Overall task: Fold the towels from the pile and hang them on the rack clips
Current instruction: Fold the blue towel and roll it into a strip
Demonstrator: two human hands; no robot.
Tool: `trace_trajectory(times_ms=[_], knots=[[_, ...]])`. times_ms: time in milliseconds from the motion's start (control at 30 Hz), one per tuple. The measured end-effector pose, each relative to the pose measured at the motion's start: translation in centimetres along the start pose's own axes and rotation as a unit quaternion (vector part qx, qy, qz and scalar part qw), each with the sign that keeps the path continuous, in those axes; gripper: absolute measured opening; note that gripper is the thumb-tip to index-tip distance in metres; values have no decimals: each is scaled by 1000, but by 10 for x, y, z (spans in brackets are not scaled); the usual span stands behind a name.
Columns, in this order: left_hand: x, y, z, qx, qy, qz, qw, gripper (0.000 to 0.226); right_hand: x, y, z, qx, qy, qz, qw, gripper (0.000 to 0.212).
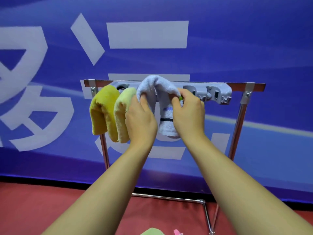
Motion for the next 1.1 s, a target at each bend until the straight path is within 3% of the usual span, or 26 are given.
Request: trace_trajectory(times_ms=[333, 533, 667, 900, 1100], knots=[[18, 10, 11, -6, 26, 26, 999, 38, 2, -12, -6, 47, -30, -36, 998, 29], [5, 24, 22, -12, -34, 2, 999, 30, 13, -10, 8, -6, 12, -22, 1000, 23], [-1, 27, 32, -11, -44, -4, 999, 34, 25, -8, 14, 2, 29, -36, 999, 27], [22, 13, 20, 25, -20, 73, 997, 33, 9, -10, -4, 45, -15, -96, 994, 31], [54, -6, 5, 96, -8, -57, 994, 29, -11, -19, -26, 78, -36, -65, 994, 28]])
Point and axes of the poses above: each hand's wrist, its own z-axis towards the middle knuckle, its own y-axis out of the back of the hand, x = y × z, the point moved 2 cm from there along z, towards the middle knuckle, and after that the axes turned 6 degrees about x, right-handed, at the moved point
